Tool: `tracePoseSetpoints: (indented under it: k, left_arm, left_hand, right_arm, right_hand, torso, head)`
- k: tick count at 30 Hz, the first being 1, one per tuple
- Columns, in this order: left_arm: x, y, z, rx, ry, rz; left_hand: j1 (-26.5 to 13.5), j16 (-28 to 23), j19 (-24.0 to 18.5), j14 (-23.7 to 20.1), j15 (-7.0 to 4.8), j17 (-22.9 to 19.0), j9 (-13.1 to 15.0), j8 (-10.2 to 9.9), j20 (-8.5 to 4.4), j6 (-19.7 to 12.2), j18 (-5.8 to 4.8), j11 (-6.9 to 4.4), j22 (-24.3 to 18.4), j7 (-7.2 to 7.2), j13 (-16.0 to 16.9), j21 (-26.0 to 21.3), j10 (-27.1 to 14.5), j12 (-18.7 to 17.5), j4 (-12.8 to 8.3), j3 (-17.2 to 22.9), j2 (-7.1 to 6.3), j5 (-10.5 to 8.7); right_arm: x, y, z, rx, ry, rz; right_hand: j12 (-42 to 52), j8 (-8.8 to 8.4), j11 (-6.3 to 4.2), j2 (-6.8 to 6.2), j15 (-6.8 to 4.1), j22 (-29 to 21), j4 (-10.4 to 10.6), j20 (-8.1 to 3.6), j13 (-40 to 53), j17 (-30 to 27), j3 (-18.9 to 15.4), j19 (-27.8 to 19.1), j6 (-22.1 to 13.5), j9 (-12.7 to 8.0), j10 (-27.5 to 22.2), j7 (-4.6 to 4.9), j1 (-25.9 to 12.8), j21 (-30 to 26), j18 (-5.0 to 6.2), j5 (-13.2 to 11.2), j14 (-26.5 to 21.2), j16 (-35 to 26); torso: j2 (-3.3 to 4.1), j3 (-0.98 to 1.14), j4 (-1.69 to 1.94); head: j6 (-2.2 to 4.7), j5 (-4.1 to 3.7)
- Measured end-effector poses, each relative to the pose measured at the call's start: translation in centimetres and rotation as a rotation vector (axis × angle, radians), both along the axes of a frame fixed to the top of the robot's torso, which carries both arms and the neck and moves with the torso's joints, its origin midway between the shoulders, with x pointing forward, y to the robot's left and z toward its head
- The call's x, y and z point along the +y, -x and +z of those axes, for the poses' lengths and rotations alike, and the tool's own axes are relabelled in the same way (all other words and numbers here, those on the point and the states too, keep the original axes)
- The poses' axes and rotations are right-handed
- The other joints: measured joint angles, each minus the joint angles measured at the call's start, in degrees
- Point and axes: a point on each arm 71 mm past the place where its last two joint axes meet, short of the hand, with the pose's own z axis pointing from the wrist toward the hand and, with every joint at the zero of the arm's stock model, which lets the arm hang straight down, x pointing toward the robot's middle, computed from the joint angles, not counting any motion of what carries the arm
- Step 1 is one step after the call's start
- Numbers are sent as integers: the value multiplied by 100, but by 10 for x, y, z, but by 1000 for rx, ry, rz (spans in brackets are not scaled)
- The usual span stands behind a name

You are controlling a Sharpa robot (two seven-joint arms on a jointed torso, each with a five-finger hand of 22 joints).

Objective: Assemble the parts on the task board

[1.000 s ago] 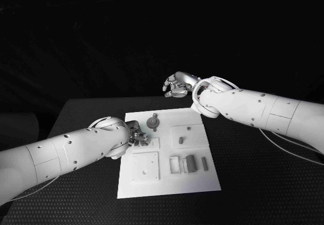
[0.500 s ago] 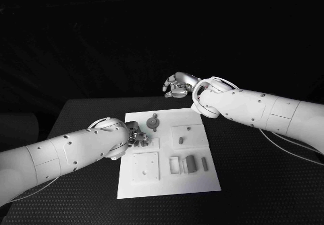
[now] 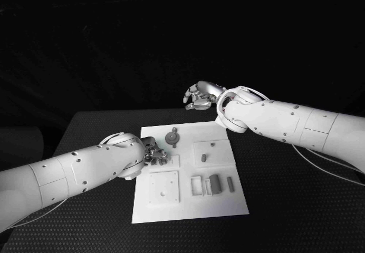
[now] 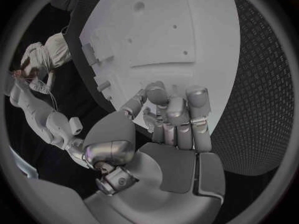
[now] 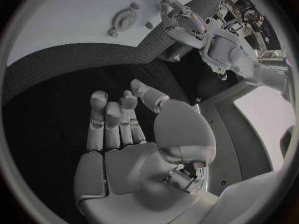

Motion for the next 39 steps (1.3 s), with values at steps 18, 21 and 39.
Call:
tracePoseSetpoints:
  k: [18,21,39]
  left_arm:
    - [13,-1,-1,6,-1,23]
    - [14,-2,-1,7,-1,25]
    - [30,-1,-1,34,25,60]
  left_hand:
    - [-577,110,-31,-61,-21,-115,8,-23,-10,-27,2,13,3,-27,-33,0,-13,22,-297,-623,-10,0]
    - [-612,122,-40,-88,-27,-130,9,-23,-2,-28,2,13,4,-28,-34,0,-13,22,-353,-708,-21,0]
    - [-540,155,-41,-98,-18,-192,-4,-69,-1,-51,4,-8,2,-50,-54,-23,-29,45,-392,-844,45,0]
  right_arm:
    - [0,0,0,2,0,0]
    - [0,0,0,2,0,0]
    - [-1,0,0,2,0,-3]
  right_hand:
    - [0,0,0,0,-1,0,0,0,0,5,0,0,0,5,0,0,0,0,0,0,-13,0]
    - [0,0,0,0,-1,0,0,0,5,5,0,0,0,5,0,0,0,0,0,0,-13,0]
    - [0,0,0,0,8,0,0,0,4,4,0,0,0,7,0,0,0,0,0,0,-5,0]
  torso:
    - [1,0,-1]
    - [1,0,-1]
    - [2,-2,1]
  head:
    - [2,-10]
    - [5,-11]
    - [31,-7]
